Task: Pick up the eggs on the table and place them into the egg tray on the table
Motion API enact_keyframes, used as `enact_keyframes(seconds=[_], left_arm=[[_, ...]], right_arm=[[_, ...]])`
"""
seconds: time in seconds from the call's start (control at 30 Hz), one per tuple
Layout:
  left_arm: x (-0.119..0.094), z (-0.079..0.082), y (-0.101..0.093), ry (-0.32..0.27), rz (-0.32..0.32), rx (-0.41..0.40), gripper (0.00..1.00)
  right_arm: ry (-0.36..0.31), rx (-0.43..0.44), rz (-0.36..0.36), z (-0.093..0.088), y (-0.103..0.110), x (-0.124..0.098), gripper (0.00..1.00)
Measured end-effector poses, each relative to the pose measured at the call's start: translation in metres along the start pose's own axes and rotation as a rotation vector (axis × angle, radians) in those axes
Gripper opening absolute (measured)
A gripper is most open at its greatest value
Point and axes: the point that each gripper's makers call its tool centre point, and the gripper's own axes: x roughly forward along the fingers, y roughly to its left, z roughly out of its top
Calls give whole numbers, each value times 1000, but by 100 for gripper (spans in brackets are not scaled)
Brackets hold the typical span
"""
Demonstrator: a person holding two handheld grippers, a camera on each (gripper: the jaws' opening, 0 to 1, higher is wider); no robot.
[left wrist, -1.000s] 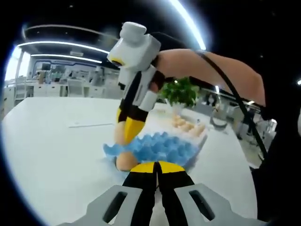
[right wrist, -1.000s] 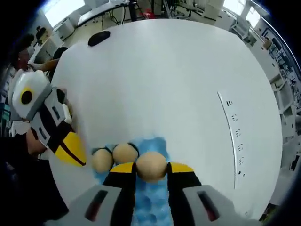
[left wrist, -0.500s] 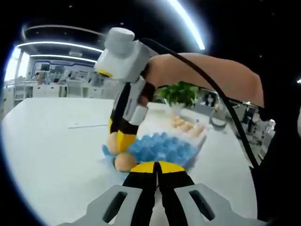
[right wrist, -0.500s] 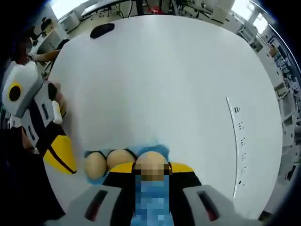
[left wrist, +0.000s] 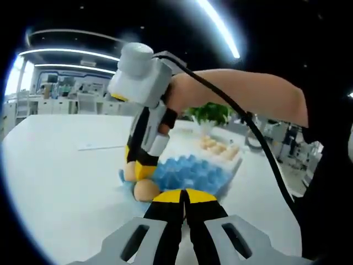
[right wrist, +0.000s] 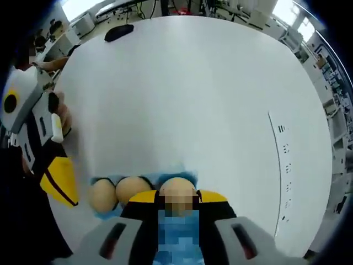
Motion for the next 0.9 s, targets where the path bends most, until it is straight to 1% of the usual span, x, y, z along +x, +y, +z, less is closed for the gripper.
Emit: enact_keyframes(seconds=[0.23,0.37,0.6,0.73,0.9], left_arm=[[0,0,-1,1,1,-1,0],[0,-1,-2,2,2,-2,0],[1,0,-2,1,2,-3,0],[2,0,-3,1,2,-5,0],[2,0,-3,0,4,-5,0]], right_arm=[[-17,-31,-9,7,-8,1,28],[-23,-31,-9,9,-13,1,28],[-39,-27,-7,6,-14,-4,29],[-63,-16,-3,11,-18,-9,30],[-70,-11,-6,-1,-9,-19,33]])
